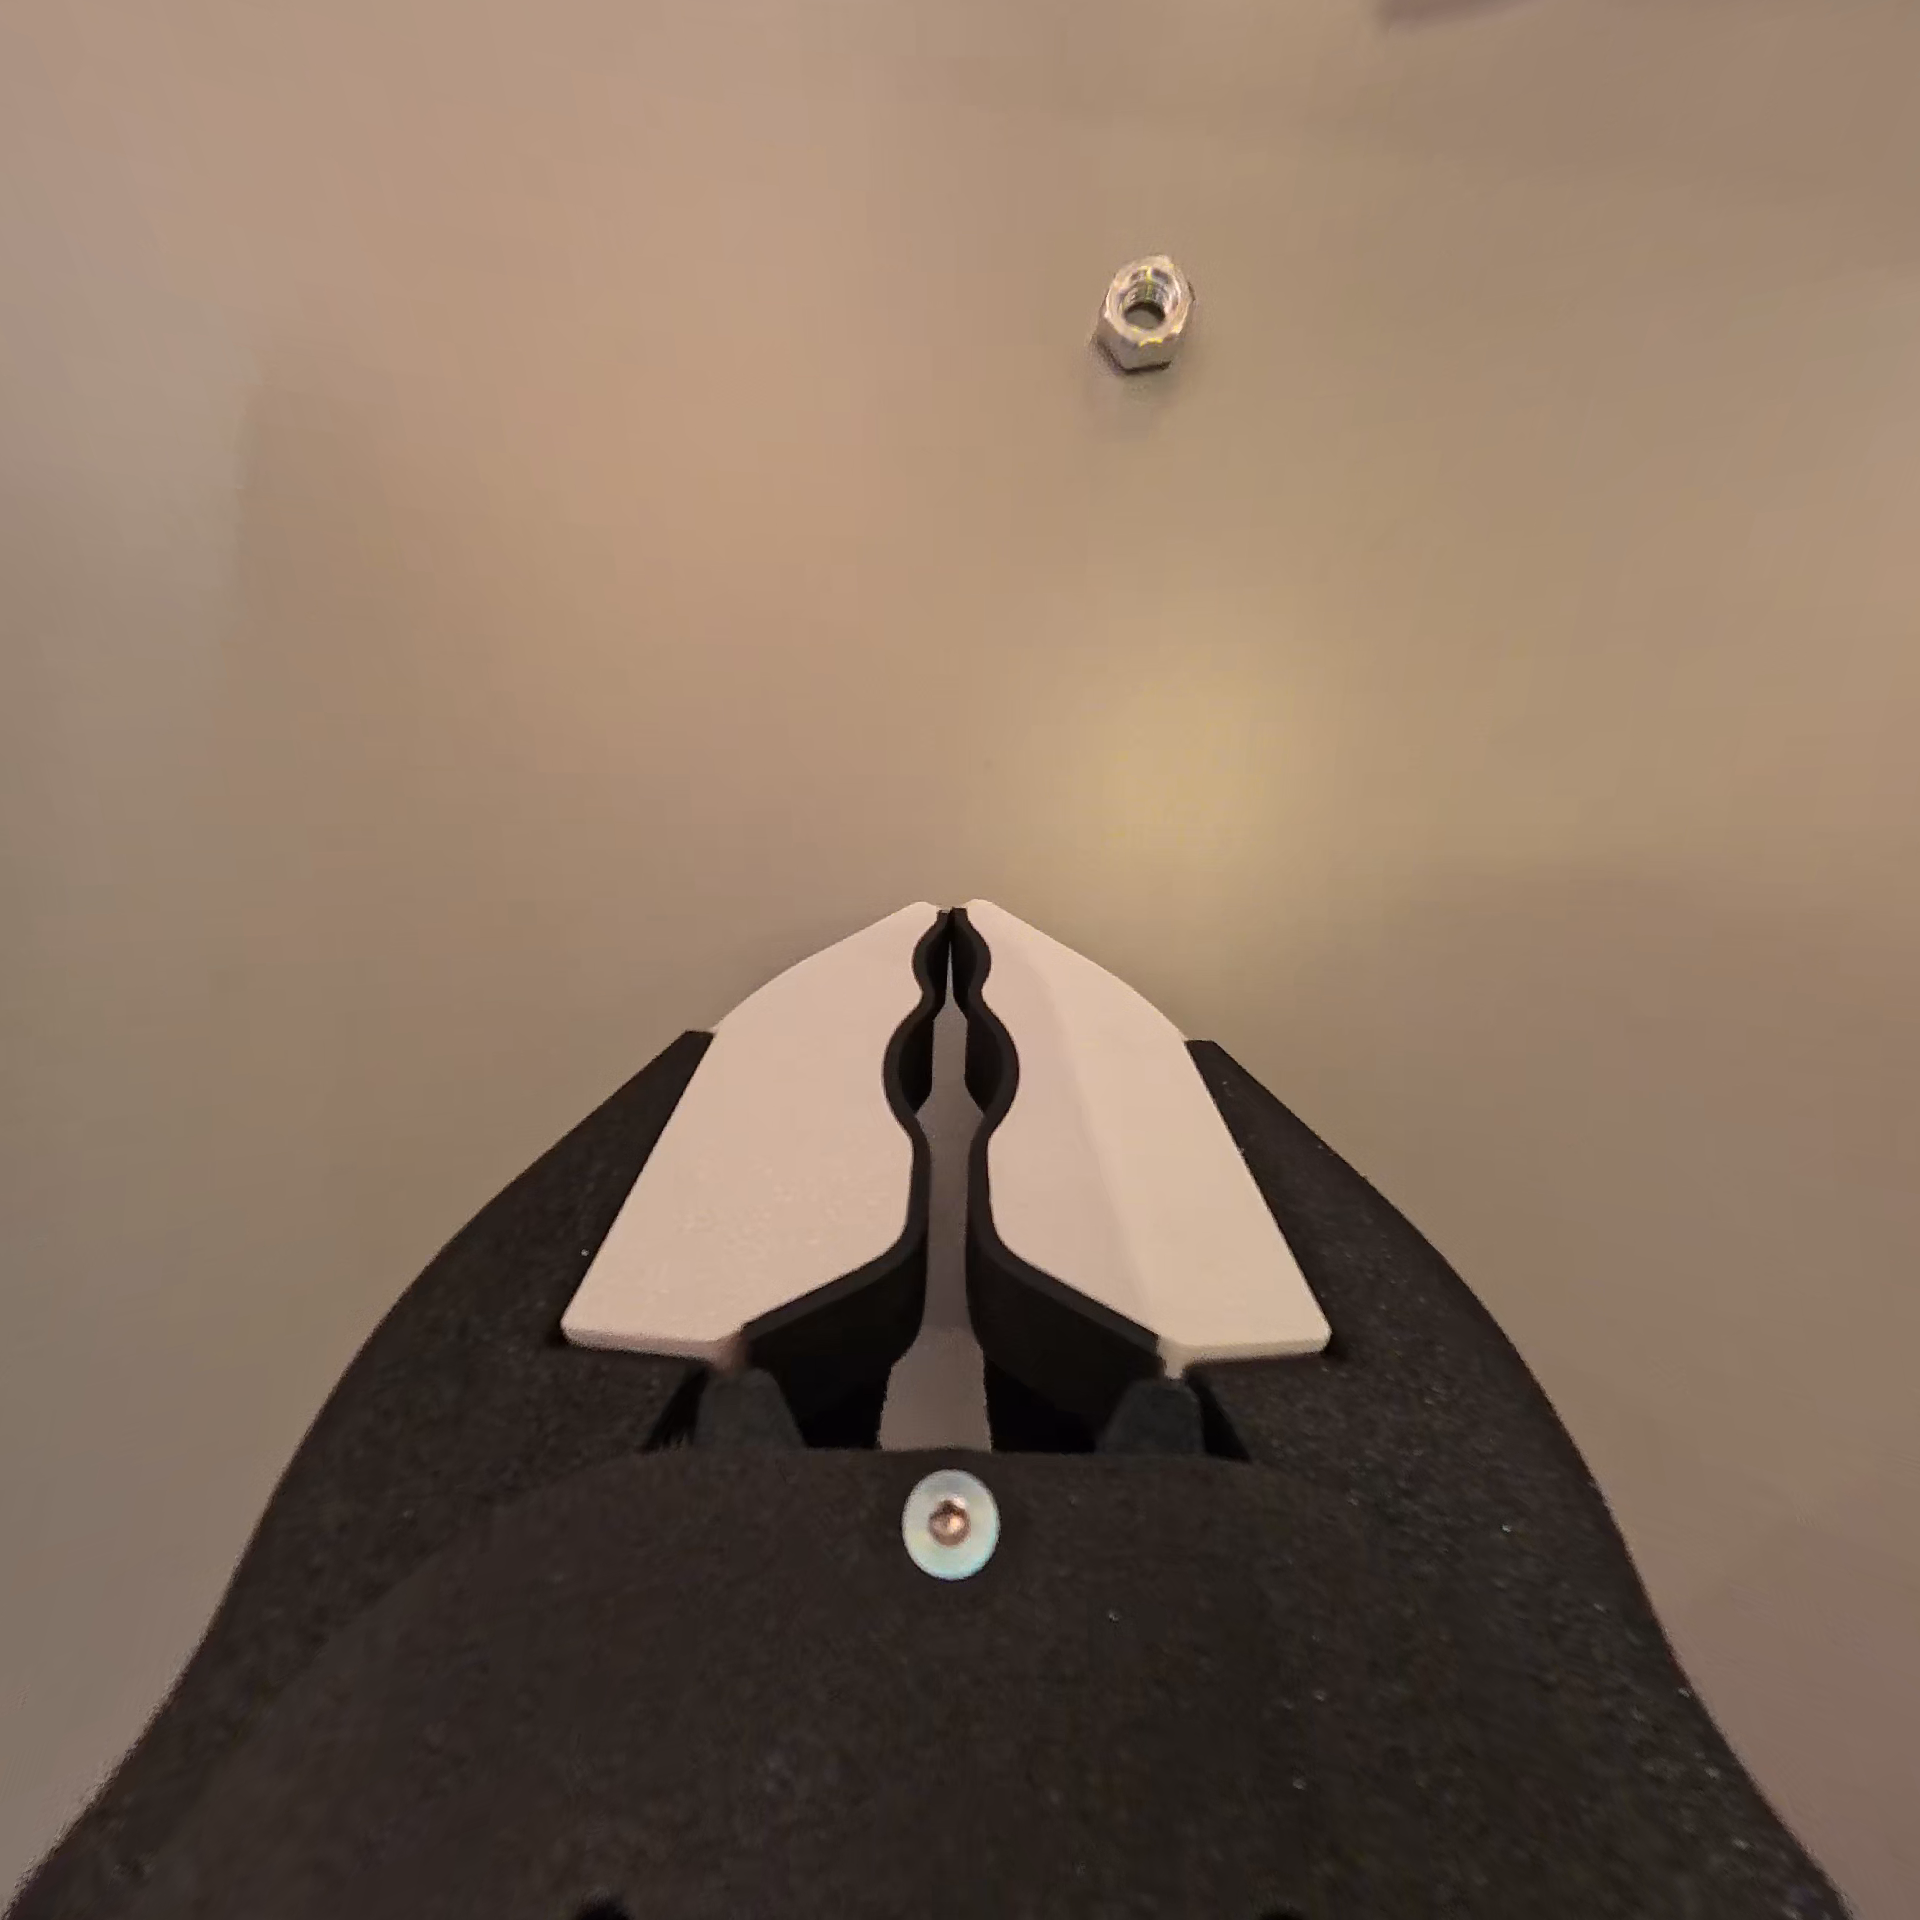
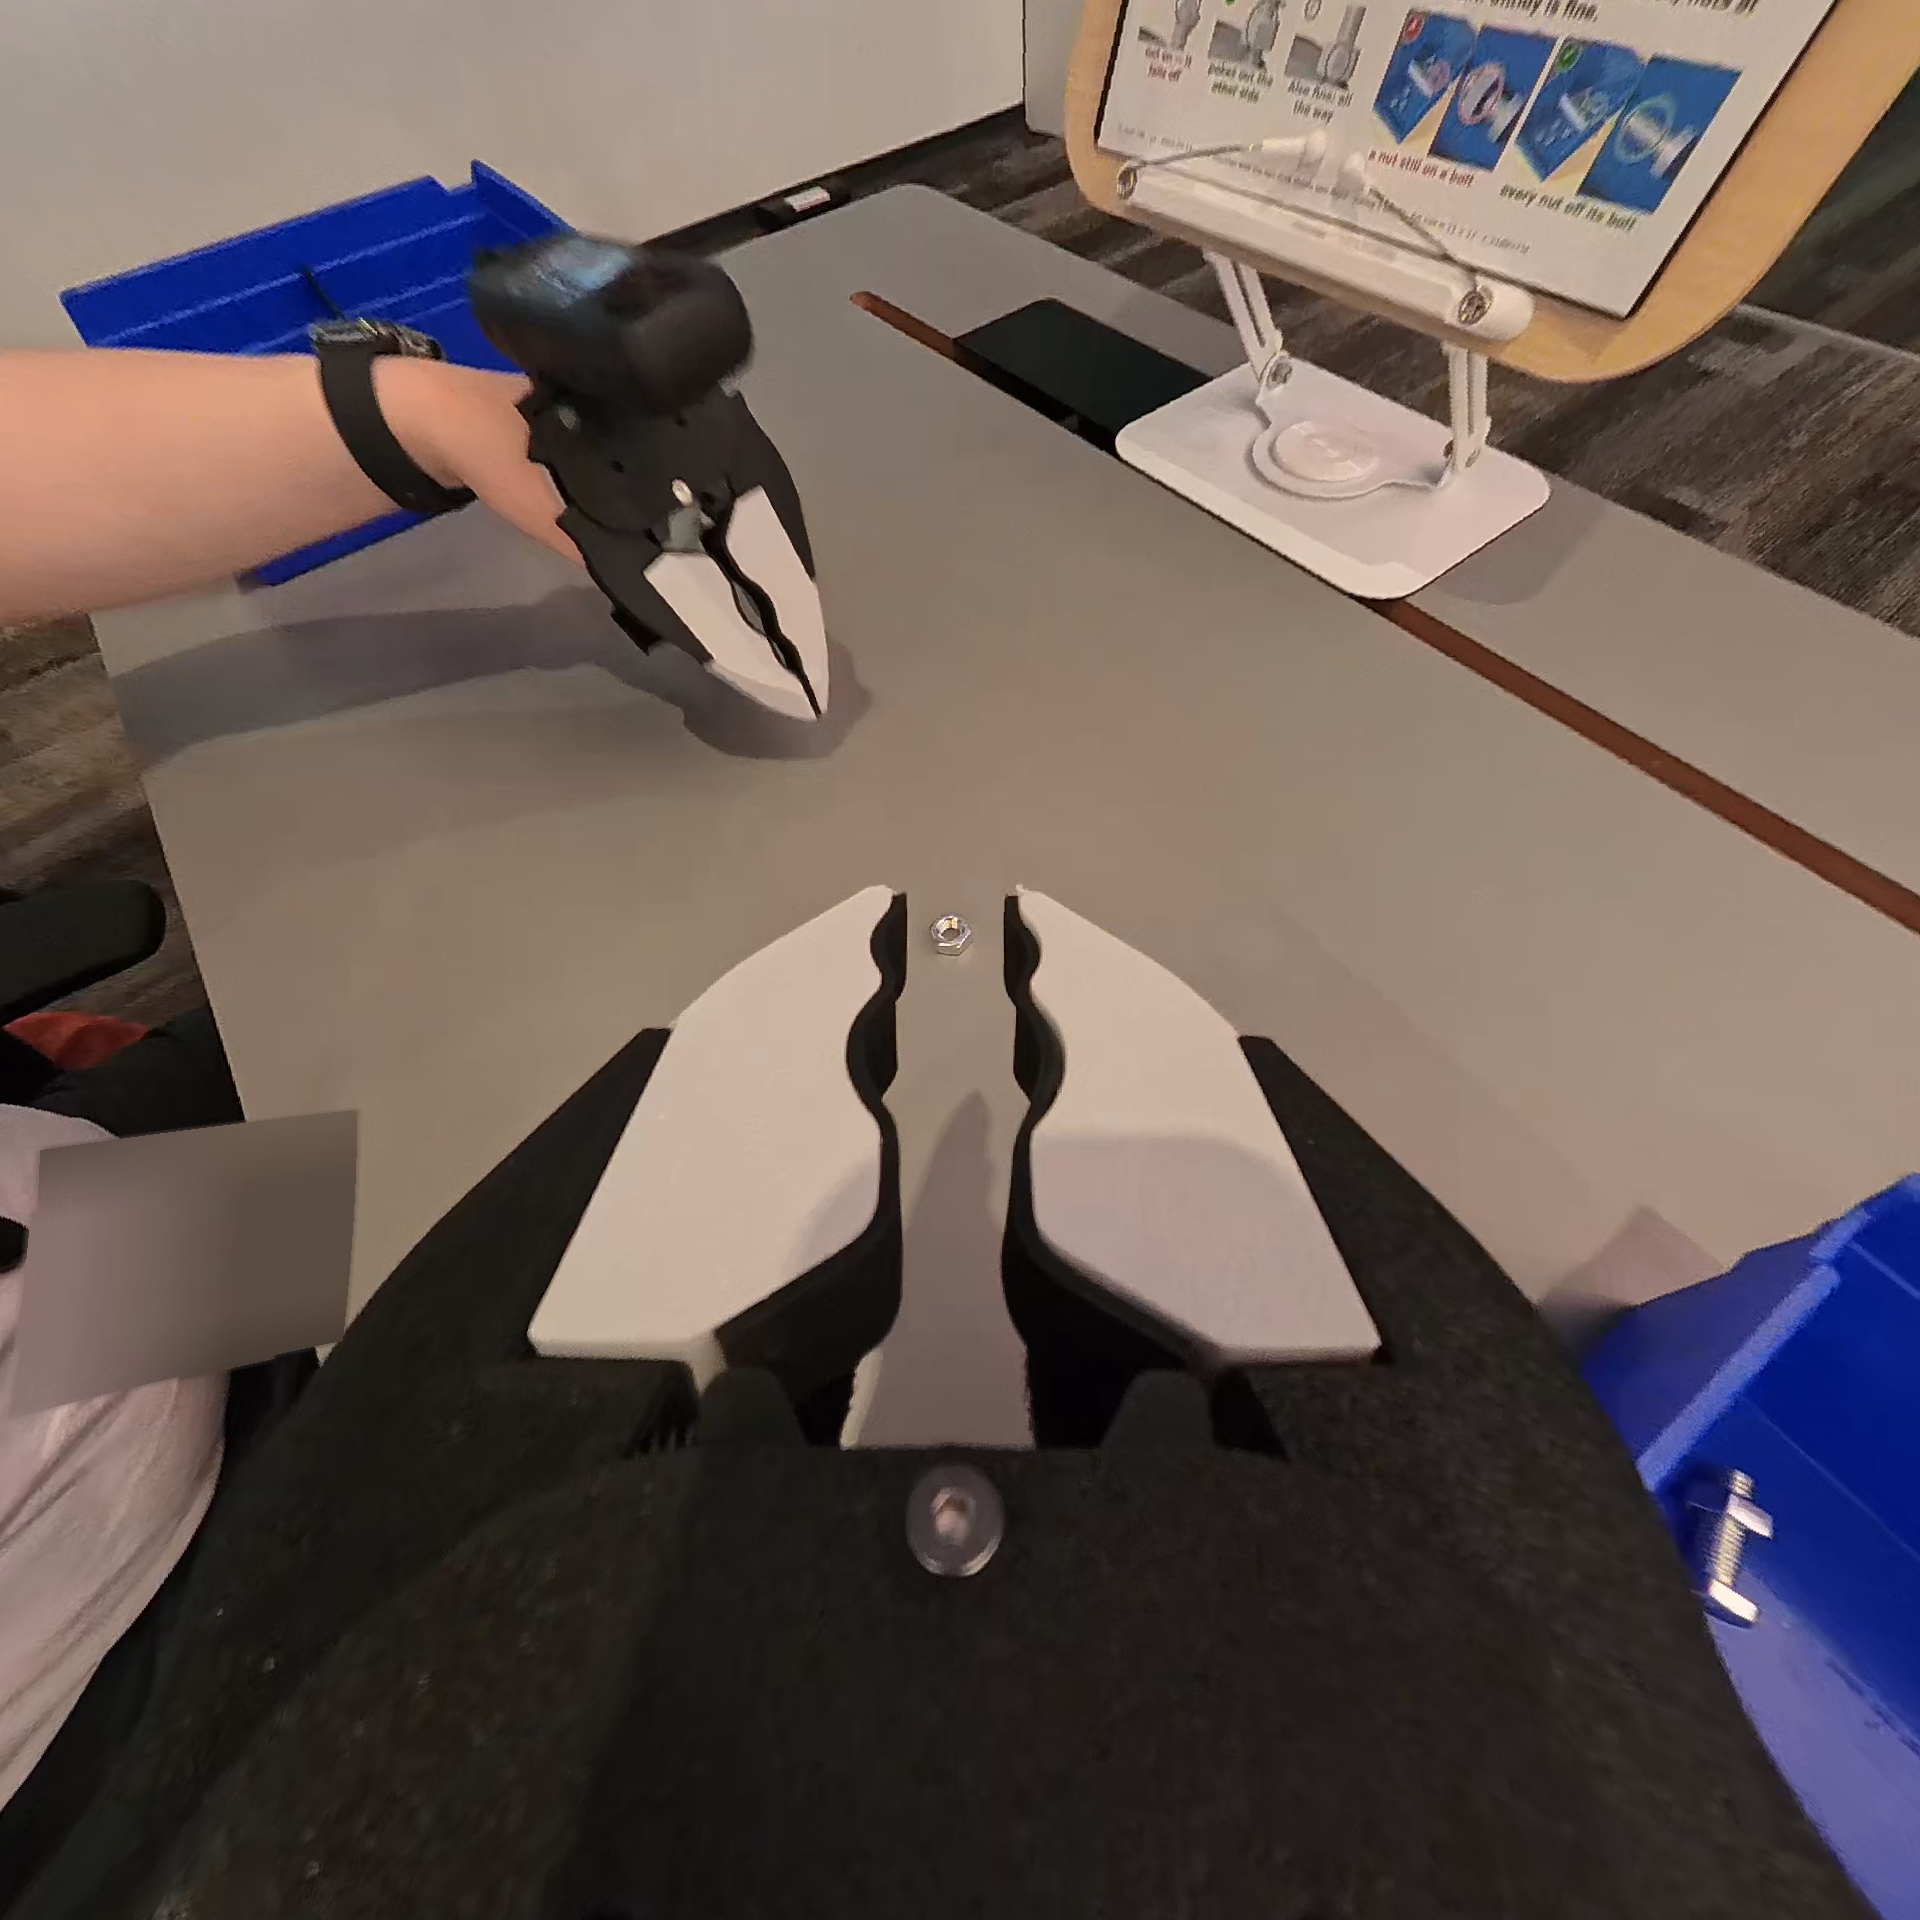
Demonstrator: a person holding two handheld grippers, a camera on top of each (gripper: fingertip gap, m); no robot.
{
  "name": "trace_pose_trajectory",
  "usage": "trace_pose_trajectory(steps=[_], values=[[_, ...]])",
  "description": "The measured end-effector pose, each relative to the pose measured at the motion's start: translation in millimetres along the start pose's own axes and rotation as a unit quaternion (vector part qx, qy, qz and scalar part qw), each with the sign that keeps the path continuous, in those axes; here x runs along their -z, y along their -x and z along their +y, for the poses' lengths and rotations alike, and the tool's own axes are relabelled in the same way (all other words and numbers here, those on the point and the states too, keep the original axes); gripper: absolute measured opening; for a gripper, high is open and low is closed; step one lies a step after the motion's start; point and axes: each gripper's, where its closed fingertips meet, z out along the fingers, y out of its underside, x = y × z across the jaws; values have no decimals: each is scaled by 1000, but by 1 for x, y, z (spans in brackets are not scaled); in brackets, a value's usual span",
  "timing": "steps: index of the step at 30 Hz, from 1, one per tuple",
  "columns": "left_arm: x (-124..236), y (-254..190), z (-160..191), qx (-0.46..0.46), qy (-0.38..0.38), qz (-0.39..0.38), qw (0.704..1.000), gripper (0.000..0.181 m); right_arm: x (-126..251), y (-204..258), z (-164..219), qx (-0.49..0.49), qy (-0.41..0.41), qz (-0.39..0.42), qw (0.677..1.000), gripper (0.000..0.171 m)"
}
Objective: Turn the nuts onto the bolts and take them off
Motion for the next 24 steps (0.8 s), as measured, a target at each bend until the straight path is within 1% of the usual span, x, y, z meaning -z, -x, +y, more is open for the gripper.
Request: trace_pose_trajectory(steps=[2,4,6,9,11,14,16,18,19,20,22,24], values=[[12,0,5,7,-5,-7,1000,0,-2,0,1,0,-1,0,1000,17],[35,5,13,7,-14,-34,999,0,-3,-1,1,-1,-2,-1,1000,17],[68,8,23,21,-28,-52,998,0,-3,-3,0,-1,-3,0,1000,17],[134,17,51,57,-43,-89,994,9,-3,-6,-2,1,-2,0,1000,17],[185,29,85,76,-26,-137,987,18,-4,-9,-3,3,2,2,1000,17],[257,52,153,115,17,-216,969,24,-6,-12,-6,5,5,5,1000,17],[287,59,208,164,70,-227,957,27,-9,-13,-9,5,5,7,1000,17],[306,70,270,195,148,-254,936,27,-12,-13,-13,6,3,8,1000,17],[310,75,296,195,180,-265,927,27,-13,-13,-15,5,1,9,1000,17],[308,76,318,197,202,-259,924,27,-15,-12,-17,4,-1,8,1000,17],[297,80,354,216,234,-250,914,26,-19,-10,-19,0,-5,6,1000,17],[285,83,378,225,257,-238,909,26,-22,-10,-19,-7,-5,4,1000,17]])
